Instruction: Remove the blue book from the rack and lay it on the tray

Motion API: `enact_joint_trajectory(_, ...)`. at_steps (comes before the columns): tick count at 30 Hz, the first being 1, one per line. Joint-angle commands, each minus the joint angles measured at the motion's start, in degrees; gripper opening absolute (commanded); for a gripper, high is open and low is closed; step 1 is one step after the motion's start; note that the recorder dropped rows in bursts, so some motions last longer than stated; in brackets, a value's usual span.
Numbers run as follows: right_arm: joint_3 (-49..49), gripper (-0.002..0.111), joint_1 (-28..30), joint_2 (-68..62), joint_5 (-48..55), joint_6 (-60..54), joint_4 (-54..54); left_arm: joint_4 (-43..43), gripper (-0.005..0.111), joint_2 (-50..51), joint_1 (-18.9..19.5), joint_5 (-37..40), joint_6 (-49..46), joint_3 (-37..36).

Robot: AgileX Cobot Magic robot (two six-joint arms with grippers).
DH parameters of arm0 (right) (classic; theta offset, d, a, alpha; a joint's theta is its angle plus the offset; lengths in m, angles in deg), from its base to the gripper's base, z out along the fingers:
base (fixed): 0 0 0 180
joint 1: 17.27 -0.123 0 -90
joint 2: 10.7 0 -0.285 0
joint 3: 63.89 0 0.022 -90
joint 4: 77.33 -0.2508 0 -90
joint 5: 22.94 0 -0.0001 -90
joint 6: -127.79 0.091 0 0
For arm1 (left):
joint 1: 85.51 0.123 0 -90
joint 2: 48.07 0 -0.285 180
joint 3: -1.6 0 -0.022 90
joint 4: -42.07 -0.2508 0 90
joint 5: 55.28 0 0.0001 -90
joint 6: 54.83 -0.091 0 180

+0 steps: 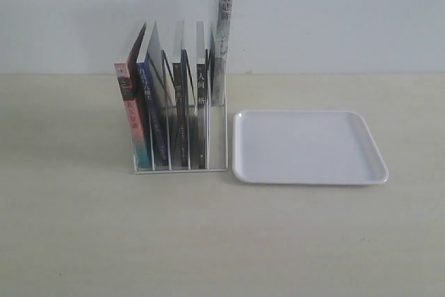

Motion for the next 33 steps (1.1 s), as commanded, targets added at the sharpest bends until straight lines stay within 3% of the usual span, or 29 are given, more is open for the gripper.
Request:
enact_joint_trajectory(1,0.8,0.0,0.4,1.1,-2.5,-0.4,0.1,0.2,0.004,-0.2,0.1,-0.5,0.0,0.1)
enact_joint_trajectory(28,0.8,0.0,0.2,-7.9,-2.5,-0.2,-4.0,0.2,0.004,-0.2,0.1,-0.5,0.0,0.1)
enact_joint_trajectory(33,0.8,0.041,0.2,-7.9,-2.5,-1.7,-6.0,0.2,0.004,-0.2,0.1,-0.5,0.0,0.1)
